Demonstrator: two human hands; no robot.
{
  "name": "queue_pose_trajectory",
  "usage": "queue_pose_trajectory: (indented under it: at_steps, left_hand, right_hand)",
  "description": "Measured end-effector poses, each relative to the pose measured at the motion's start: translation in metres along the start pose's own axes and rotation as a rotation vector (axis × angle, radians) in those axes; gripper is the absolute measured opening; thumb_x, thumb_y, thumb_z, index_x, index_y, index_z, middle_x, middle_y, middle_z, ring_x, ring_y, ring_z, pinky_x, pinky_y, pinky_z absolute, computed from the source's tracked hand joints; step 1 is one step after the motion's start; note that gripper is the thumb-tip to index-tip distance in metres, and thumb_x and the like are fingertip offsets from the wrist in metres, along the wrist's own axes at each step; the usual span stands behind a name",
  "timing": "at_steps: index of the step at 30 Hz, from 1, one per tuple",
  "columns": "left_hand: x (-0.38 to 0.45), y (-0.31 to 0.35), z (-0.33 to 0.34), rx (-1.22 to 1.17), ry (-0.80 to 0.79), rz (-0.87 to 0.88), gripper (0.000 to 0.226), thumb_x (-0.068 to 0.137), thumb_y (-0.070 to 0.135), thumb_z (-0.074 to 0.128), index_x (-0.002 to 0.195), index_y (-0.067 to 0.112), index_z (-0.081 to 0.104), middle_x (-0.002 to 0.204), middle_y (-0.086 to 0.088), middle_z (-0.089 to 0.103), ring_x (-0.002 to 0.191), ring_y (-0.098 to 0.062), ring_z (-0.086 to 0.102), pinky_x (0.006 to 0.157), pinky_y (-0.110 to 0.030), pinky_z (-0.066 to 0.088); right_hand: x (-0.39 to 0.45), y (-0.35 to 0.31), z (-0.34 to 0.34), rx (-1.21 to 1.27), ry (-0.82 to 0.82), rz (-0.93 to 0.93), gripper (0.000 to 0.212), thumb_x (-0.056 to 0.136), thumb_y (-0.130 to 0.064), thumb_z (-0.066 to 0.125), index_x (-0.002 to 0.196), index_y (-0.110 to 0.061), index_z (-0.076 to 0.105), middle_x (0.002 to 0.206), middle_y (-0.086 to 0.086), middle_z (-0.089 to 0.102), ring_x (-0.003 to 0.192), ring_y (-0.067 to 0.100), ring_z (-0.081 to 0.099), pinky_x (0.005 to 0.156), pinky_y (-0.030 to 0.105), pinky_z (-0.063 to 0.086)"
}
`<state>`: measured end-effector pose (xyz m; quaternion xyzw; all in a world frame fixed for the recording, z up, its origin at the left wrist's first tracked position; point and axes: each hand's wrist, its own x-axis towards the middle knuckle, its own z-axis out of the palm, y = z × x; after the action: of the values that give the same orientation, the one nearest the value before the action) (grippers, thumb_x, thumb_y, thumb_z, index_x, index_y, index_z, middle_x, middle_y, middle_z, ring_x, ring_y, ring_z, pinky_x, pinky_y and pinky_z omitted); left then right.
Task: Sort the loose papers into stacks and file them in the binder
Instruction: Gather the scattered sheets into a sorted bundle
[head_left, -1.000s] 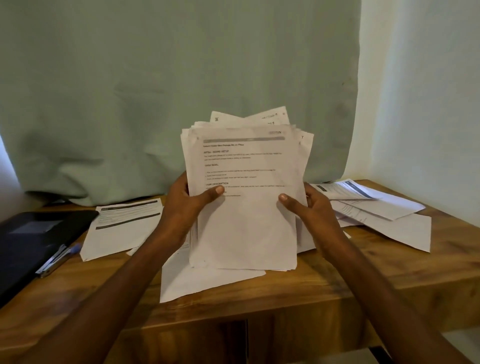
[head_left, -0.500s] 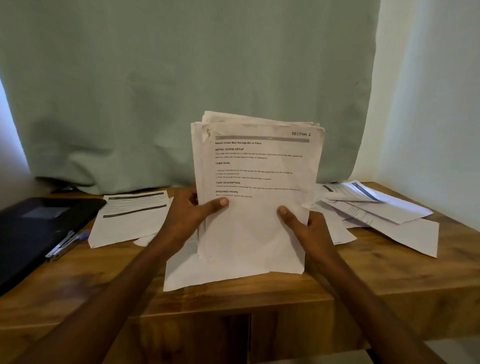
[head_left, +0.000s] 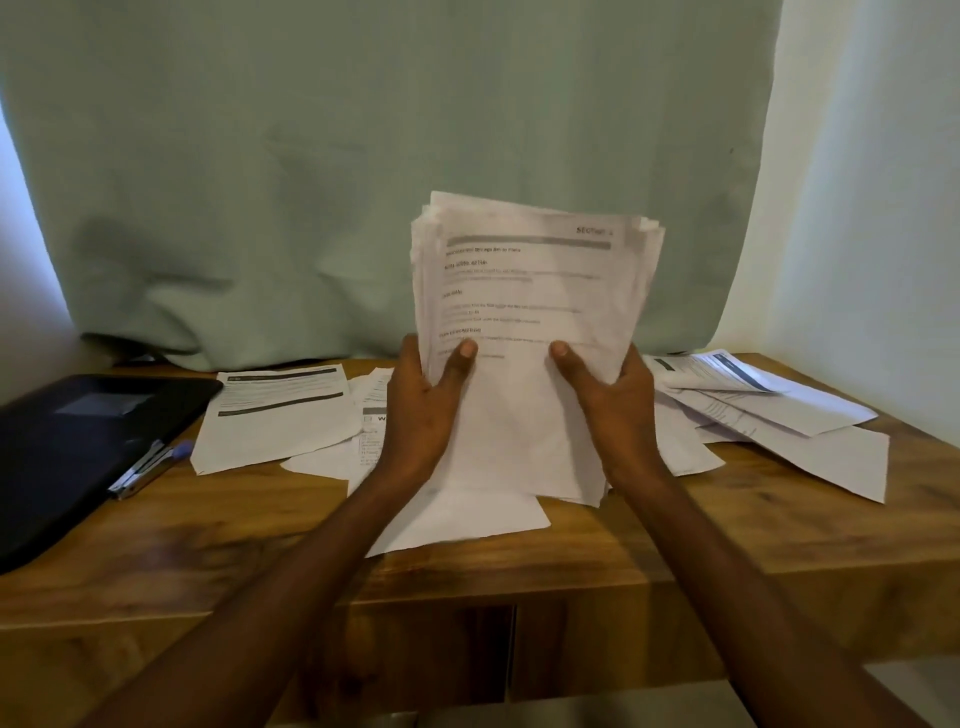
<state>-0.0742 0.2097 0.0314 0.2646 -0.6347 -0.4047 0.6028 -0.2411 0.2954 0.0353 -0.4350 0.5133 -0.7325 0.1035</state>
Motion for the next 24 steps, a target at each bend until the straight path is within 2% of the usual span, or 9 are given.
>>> queue_pose_trajectory:
  at_steps: [2, 5, 7, 11, 15, 19, 21, 23, 24]
  left_hand:
    - [-0.005, -0.013, -0.004, 0.018, 0.050, -0.030, 0.046, 0.085, 0.052, 0.068, 0.118, 0.023, 0.052, 0.110, 0.013, 0.065, 0.095, 0.000, 0.064, 0.076, -0.014, 0.056]
    - [0.004, -0.012, -0.010, -0.068, 0.132, 0.018, 0.040, 0.087, 0.039, 0.076, 0.101, 0.010, 0.051, 0.097, 0.004, 0.067, 0.084, 0.002, 0.066, 0.071, -0.014, 0.053]
    - [0.007, -0.004, -0.004, -0.105, 0.097, 0.028, 0.040, 0.090, 0.034, 0.075, 0.109, 0.007, 0.053, 0.104, 0.005, 0.070, 0.089, 0.000, 0.071, 0.073, -0.017, 0.056]
    - [0.005, -0.010, 0.007, -0.053, -0.022, -0.016, 0.046, 0.087, 0.036, 0.079, 0.127, 0.022, 0.060, 0.118, 0.007, 0.071, 0.101, -0.009, 0.071, 0.079, -0.026, 0.062]
    - [0.011, -0.025, 0.002, 0.117, -0.253, -0.163, 0.041, 0.083, 0.042, 0.079, 0.119, 0.027, 0.064, 0.106, 0.015, 0.071, 0.093, -0.008, 0.070, 0.077, -0.028, 0.060]
    - [0.017, -0.041, 0.027, 0.101, -0.151, -0.231, 0.040, 0.087, 0.039, 0.078, 0.118, 0.028, 0.055, 0.095, 0.016, 0.061, 0.082, 0.000, 0.059, 0.065, -0.020, 0.045]
    - [0.023, -0.046, 0.045, -0.025, -0.069, -0.280, 0.035, 0.089, 0.032, 0.077, 0.117, 0.026, 0.056, 0.093, 0.016, 0.062, 0.081, -0.002, 0.060, 0.062, -0.019, 0.045]
    - [0.029, -0.051, 0.065, -0.175, -0.018, -0.346, 0.034, 0.089, 0.026, 0.078, 0.119, 0.024, 0.060, 0.096, 0.013, 0.066, 0.084, -0.005, 0.064, 0.064, -0.020, 0.049]
    - [0.033, -0.053, 0.078, -0.229, -0.007, -0.379, 0.036, 0.088, 0.025, 0.079, 0.119, 0.022, 0.062, 0.098, 0.010, 0.068, 0.086, -0.007, 0.066, 0.065, -0.021, 0.051]
  right_hand:
    - [-0.007, 0.013, -0.003, -0.011, -0.029, 0.070, 0.050, 0.087, -0.040, 0.078, 0.132, -0.024, 0.062, 0.121, -0.009, 0.071, 0.102, 0.005, 0.069, 0.083, 0.025, 0.061]
    - [-0.008, 0.014, -0.009, 0.032, 0.005, 0.068, 0.034, 0.090, -0.031, 0.076, 0.122, -0.025, 0.067, 0.114, -0.011, 0.074, 0.095, 0.003, 0.072, 0.071, 0.018, 0.059]
    - [-0.006, 0.012, -0.010, 0.066, -0.011, 0.089, 0.032, 0.088, -0.030, 0.078, 0.119, -0.026, 0.068, 0.111, -0.009, 0.076, 0.096, 0.006, 0.073, 0.074, 0.019, 0.059]
    - [-0.004, 0.014, -0.011, 0.028, -0.063, 0.146, 0.037, 0.083, -0.029, 0.083, 0.115, -0.030, 0.063, 0.108, -0.011, 0.072, 0.097, 0.005, 0.069, 0.070, 0.013, 0.055]
    - [-0.001, 0.015, -0.026, 0.075, 0.028, 0.182, 0.047, 0.084, -0.031, 0.082, 0.126, -0.021, 0.062, 0.109, -0.008, 0.072, 0.092, 0.003, 0.069, 0.072, 0.019, 0.056]
    - [0.023, 0.020, -0.060, 0.006, -0.034, 0.231, 0.037, 0.095, -0.055, 0.059, 0.114, -0.025, 0.071, 0.107, -0.006, 0.077, 0.099, 0.014, 0.074, 0.085, 0.033, 0.061]
    - [0.042, 0.028, -0.095, -0.148, 0.074, 0.151, 0.042, 0.102, -0.054, 0.048, 0.108, -0.020, 0.073, 0.105, -0.007, 0.077, 0.096, 0.015, 0.073, 0.082, 0.026, 0.058]
    - [0.064, 0.049, -0.141, -0.533, 0.149, 0.075, 0.034, 0.104, -0.048, 0.051, 0.110, -0.019, 0.068, 0.110, -0.009, 0.070, 0.090, 0.014, 0.068, 0.080, 0.019, 0.051]
    - [0.077, 0.061, -0.165, -0.722, 0.140, 0.068, 0.035, 0.102, -0.047, 0.054, 0.121, -0.020, 0.067, 0.119, -0.008, 0.067, 0.096, 0.014, 0.067, 0.087, 0.022, 0.049]
